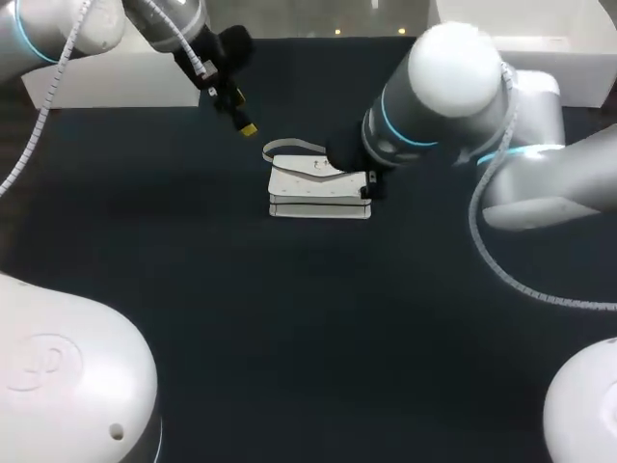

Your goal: Pick up the bag, open it, inspect its contents, close it, and place it on the opposite side

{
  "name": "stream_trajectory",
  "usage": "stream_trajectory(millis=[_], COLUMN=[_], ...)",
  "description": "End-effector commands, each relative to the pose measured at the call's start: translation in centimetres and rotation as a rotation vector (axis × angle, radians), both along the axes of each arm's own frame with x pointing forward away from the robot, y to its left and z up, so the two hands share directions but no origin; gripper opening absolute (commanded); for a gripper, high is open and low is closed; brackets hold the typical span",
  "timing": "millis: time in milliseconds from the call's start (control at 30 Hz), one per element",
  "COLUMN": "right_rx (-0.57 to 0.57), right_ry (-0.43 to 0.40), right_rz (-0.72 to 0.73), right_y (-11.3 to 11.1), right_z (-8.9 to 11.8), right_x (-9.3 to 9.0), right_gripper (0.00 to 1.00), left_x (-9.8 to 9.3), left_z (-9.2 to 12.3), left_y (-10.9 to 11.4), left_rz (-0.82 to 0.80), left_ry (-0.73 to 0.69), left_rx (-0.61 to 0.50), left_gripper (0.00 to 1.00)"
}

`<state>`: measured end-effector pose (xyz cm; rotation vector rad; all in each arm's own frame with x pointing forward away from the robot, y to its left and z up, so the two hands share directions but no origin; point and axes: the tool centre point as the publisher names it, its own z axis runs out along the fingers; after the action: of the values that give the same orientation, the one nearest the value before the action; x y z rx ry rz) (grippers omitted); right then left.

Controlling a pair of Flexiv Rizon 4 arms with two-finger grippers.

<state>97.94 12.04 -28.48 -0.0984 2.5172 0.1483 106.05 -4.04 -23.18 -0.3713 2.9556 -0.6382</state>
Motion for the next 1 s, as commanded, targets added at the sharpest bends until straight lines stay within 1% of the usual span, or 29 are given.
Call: stream_trajectory(millis=[33, 133, 167, 200, 367, 533, 700, 833, 967, 1000], right_rx=[0.028, 0.046, 0.056, 0.051, 0.064, 0.068, 0.055, 0.051, 0.045, 0.043], right_ry=[-0.111, -0.125, -0.130, -0.134, -0.179, -0.185, -0.194, -0.205, -0.212, -0.213], right_rz=[-0.016, -0.017, -0.014, -0.017, -0.031, -0.017, 0.001, 0.007, 0.007, 0.007], right_y=[0.9, 1.0, 1.0, 1.0, 0.7, 0.7, 1.1, 1.1, 1.2, 1.2], right_z=[-2.0, -2.5, -2.7, -2.9, -3.5, -4.8, -5.6, -6.0, -6.3, -6.4], right_x=[-0.2, -0.4, -0.4, -0.4, -0.6, -0.6, -0.3, 0.0, 0.2, 0.4], right_gripper=[1.00, 1.00, 1.00, 1.00, 1.00, 1.00, 1.00, 1.00, 1.00, 0.96], left_x=[0.3, 0.7, 0.9, 1.2, 1.2, 1.2, 1.2, 1.1, 0.9, 0.9], left_z=[0.1, 0.4, 0.5, 0.6, 0.6, 0.6, -0.4, -1.3, -2.0, -2.1], left_y=[-0.4, -0.4, -0.4, -0.4, -0.4, -0.4, -1.7, -2.7, -3.2, -3.4], left_rz=[-0.308, -0.388, -0.391, -0.395, -0.395, -0.395, -0.465, -0.499, -0.518, -0.524], left_ry=[-0.174, -0.203, -0.193, -0.149, -0.149, -0.149, -0.241, -0.341, -0.386, -0.402], left_rx=[0.072, 0.063, 0.075, 0.110, 0.110, 0.110, 0.066, 0.067, 0.039, 0.045], left_gripper=[1.00, 1.00, 1.00, 1.00, 1.00, 1.00, 1.00, 1.00, 1.00, 1.00])
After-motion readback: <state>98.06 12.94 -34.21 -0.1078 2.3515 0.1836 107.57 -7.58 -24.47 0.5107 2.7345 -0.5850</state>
